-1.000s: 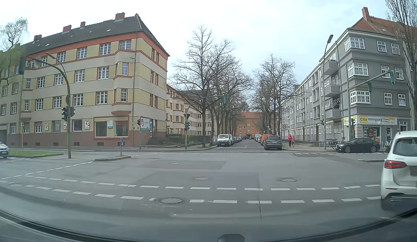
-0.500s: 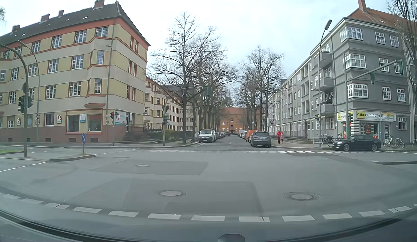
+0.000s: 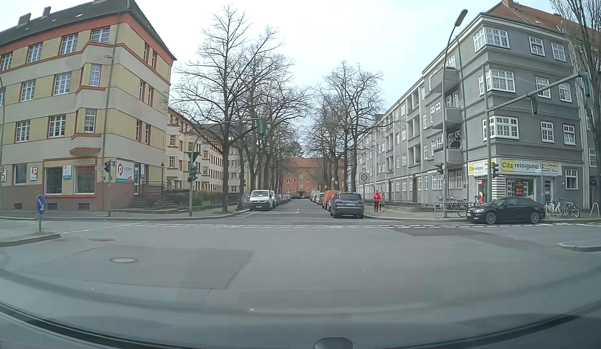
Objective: Follow the waypoints while adhering to traffic rules and regulations
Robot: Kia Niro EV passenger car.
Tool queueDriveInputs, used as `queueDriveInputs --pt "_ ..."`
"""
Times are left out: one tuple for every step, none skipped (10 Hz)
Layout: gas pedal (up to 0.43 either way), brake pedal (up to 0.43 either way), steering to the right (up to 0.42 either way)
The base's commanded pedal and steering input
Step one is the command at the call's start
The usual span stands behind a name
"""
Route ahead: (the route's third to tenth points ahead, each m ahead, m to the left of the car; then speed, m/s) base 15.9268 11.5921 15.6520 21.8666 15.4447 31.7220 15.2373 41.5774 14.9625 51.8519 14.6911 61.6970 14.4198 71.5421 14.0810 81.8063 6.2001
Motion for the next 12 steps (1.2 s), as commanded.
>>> queueDriveInputs --pt "0.000 0.000 0.092" --pt "0.000 0.000 0.077" --pt "0.000 0.000 0.056" --pt "0.000 0.000 0.034" --pt "0.000 0.000 -0.006" --pt "0.000 0.000 -0.050" --pt "0.000 0.000 -0.091" --pt "0.000 0.000 -0.142" --pt "0.000 0.000 -0.192" --pt "0.000 0.000 -0.233" --pt "0.000 0.000 -0.283" --pt "0.000 0.000 -0.333"
